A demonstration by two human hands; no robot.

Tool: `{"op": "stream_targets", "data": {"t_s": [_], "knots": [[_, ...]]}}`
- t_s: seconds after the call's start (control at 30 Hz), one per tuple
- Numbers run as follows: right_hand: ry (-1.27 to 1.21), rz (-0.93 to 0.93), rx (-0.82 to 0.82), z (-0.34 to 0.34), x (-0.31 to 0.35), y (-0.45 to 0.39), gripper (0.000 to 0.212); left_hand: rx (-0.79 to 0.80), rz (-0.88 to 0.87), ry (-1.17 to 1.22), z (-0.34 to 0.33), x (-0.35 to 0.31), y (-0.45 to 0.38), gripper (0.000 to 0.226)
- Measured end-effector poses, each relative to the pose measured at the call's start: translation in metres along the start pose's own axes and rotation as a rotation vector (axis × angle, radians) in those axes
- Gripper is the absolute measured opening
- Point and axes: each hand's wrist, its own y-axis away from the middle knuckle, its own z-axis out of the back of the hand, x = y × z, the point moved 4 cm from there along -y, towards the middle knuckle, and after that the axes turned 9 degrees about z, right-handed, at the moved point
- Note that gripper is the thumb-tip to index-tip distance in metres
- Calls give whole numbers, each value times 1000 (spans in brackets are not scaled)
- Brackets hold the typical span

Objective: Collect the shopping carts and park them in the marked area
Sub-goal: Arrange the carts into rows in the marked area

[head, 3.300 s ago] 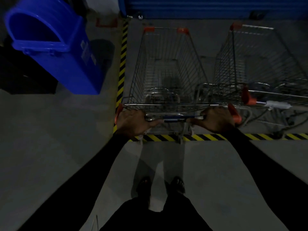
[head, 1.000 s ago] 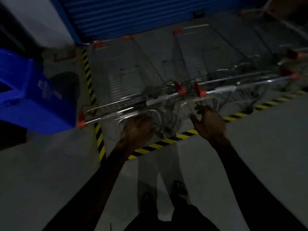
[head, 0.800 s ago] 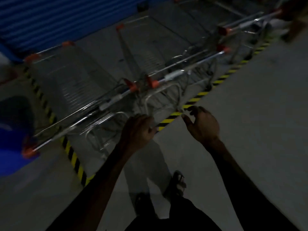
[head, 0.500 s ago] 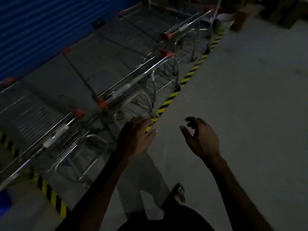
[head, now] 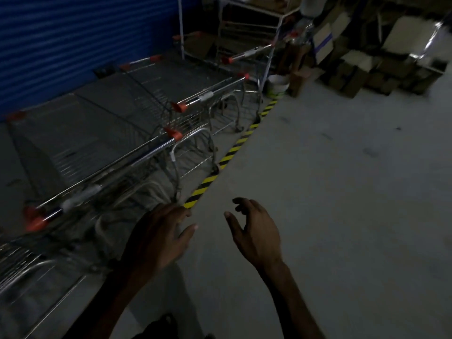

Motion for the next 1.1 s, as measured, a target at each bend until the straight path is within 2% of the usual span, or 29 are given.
{"op": "stream_targets", "data": {"t_s": [0.13,0.23,0.57,0.7,0.83,0.9,0.97,1.1], "knots": [[31,26,-14,11,-2,-45,41,-77,-34,22,9,-7,-42,32],[65,57,-30,11,0,-80,41,-117,-44,23,19,-6,-75,38],[92,234,-11,-7,40,-199,40,-206,109,69,47,49,-156,43],[53,312,19,-25,62,-234,39,-257,139,78,58,77,-164,44],[34,428,44,-44,93,-263,39,-321,283,170,61,103,-169,53],[29,501,73,-58,107,-278,31,-311,316,149,63,115,-165,56],[14,555,132,-73,120,-290,28,-325,312,70,80,113,-157,47],[-112,673,202,-101,141,-300,37,-409,397,-120,109,104,-136,35]]}}
